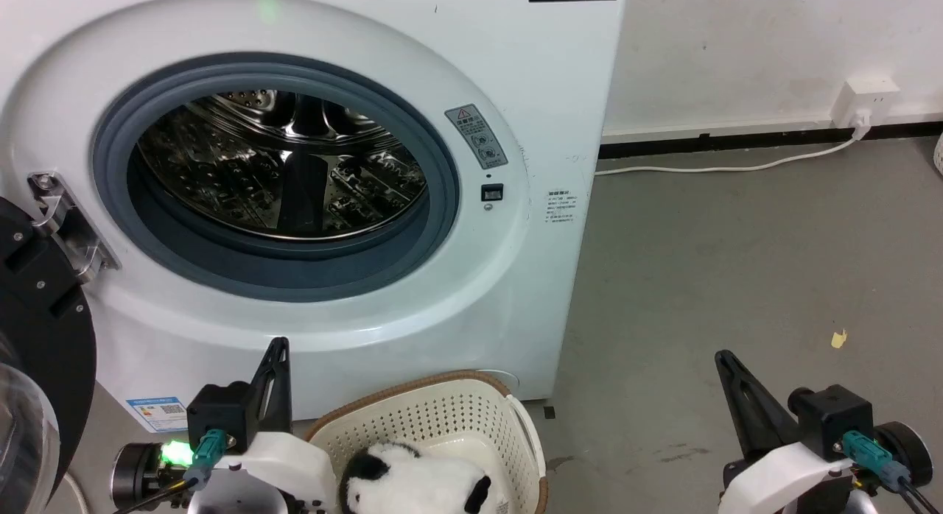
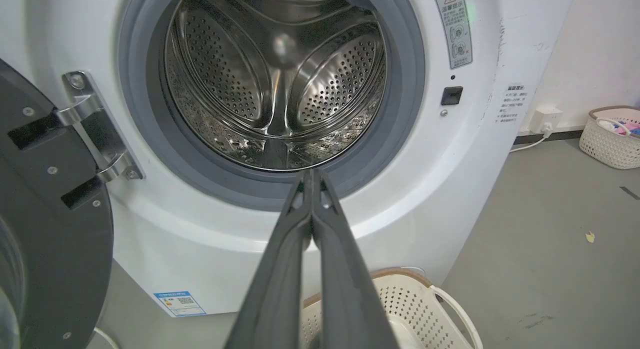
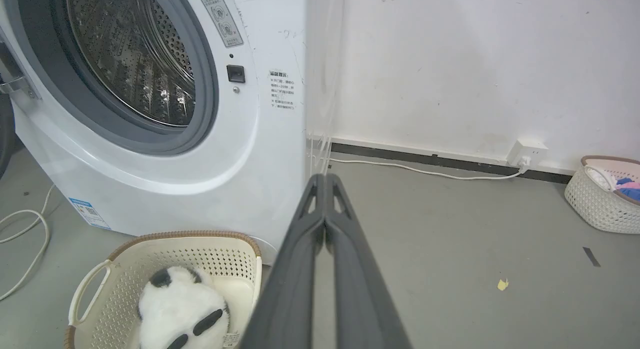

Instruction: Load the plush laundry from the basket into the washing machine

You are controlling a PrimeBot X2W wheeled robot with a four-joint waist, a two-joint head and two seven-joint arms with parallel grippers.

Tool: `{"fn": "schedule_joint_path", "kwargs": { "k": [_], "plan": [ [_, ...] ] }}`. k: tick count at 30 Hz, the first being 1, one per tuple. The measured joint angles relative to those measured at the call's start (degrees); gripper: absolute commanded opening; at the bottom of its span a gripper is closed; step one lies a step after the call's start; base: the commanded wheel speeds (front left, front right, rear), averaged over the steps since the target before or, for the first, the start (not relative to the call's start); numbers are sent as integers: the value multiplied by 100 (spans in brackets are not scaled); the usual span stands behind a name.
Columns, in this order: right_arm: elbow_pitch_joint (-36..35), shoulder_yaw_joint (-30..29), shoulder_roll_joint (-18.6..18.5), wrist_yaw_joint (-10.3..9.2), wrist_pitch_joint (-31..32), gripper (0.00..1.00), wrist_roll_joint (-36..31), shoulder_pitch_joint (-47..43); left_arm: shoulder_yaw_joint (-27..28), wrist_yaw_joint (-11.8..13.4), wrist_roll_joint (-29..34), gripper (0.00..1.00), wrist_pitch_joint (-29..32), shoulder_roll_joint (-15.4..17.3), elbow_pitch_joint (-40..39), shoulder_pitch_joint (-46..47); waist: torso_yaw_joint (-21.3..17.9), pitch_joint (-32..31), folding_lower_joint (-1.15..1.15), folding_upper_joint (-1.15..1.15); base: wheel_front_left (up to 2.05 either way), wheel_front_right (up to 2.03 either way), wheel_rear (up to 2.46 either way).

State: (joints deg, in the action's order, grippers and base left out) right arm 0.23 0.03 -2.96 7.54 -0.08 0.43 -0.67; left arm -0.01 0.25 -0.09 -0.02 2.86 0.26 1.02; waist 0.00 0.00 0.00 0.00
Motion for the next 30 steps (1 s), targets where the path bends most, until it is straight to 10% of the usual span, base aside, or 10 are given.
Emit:
{"fn": "schedule_joint_path", "kwargs": {
  "k": [30],
  "plan": [
    [0, -1, 0, 0, 0, 0, 0, 0, -2, 0, 0, 0, 0, 0, 0, 0, 0, 0, 0, 0, 0, 0, 0]
  ]
}}
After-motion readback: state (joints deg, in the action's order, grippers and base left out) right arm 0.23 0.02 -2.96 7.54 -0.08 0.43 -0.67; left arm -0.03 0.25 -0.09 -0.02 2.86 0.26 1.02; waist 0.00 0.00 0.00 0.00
